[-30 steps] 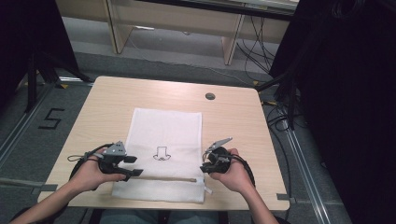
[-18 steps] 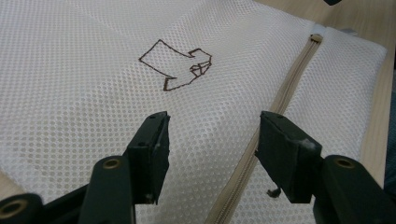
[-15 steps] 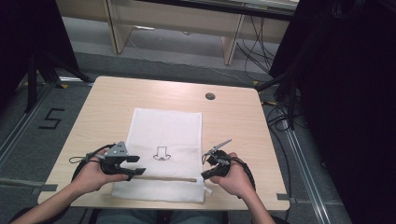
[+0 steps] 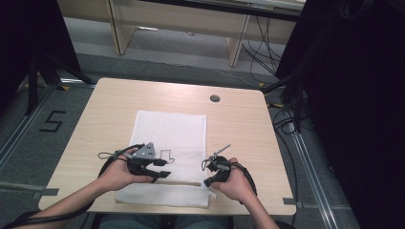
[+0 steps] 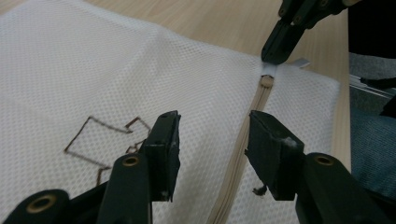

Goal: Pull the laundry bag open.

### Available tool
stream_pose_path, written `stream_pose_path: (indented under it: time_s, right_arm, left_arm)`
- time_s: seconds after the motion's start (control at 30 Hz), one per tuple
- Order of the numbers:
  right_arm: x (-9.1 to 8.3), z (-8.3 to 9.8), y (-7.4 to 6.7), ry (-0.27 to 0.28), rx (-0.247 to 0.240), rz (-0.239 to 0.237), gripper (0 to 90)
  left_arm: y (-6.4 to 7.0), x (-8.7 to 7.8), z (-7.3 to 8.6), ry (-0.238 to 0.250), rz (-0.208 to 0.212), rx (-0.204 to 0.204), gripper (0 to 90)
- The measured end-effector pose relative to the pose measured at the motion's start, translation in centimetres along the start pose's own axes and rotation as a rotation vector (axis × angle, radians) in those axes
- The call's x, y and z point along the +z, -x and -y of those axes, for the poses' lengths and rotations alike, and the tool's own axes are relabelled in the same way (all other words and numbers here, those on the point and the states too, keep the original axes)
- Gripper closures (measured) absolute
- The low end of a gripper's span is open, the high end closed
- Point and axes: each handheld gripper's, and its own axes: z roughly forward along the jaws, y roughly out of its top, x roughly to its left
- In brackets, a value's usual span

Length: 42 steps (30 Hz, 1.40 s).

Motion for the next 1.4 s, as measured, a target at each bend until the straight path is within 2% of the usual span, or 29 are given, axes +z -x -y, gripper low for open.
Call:
stream_pose_path:
  time_s: [0.1, 0.13, 0.17, 0.2, 0.27, 0.47, 0.7, 0.83, 1.1, 1.17, 1.2, 1.3, 1.4]
  right_arm:
    - [0.1, 0.0, 0.0, -0.004, 0.012, 0.007, 90.0]
    - [0.3, 0.0, 0.2, 0.005, -0.008, 0.004, 90.0]
    - [0.3, 0.0, 0.1, -0.002, 0.012, 0.002, 90.0]
    - [0.4, 0.0, 0.1, -0.005, 0.003, -0.001, 90.0]
    - [0.5, 0.0, 0.1, -0.011, 0.018, -0.009, 90.0]
    - [0.8, 0.0, 0.4, 0.000, 0.003, -0.019, 90.0]
    - [0.8, 0.0, 0.4, -0.014, 0.022, -0.029, 90.0]
    - [0.8, 0.0, 0.4, -0.013, 0.023, -0.029, 90.0]
    - [0.8, -0.1, 0.3, -0.014, 0.027, -0.025, 90.0]
    - [0.8, -0.1, 0.3, -0.013, 0.026, -0.024, 90.0]
    - [0.8, -0.1, 0.3, -0.015, 0.029, -0.024, 90.0]
    - [0.9, -0.1, 0.4, -0.014, 0.014, -0.029, 90.0]
    - [0.9, -0.1, 0.4, -0.015, 0.018, -0.030, 90.0]
  left_arm:
    - [0.4, 0.9, -0.5, -0.011, 0.021, 0.008, 56.9]
    - [0.6, 1.2, -0.7, -0.020, 0.020, 0.016, 57.1]
    - [0.6, 1.5, -0.9, -0.025, 0.025, 0.026, 57.2]
    - [0.7, 1.8, -1.0, -0.037, 0.026, 0.027, 57.2]
    - [1.1, 2.5, -1.2, -0.040, 0.039, 0.021, 57.2]
    - [2.0, 4.6, -1.9, -0.083, 0.076, 0.072, 59.0]
    - [2.9, 6.1, -2.5, -0.108, 0.102, 0.101, 62.1]
    - [3.1, 6.8, -2.7, -0.118, 0.110, 0.095, 63.2]
    - [3.6, 7.9, -2.5, -0.134, 0.110, 0.129, 65.2]
    - [3.6, 8.1, -2.4, -0.132, 0.107, 0.150, 65.5]
    - [3.7, 8.2, -2.4, -0.134, 0.106, 0.140, 65.4]
    - [3.7, 8.6, -2.3, -0.142, 0.101, 0.153, 65.3]
    - [4.0, 9.0, -2.5, -0.154, 0.102, 0.173, 66.2]
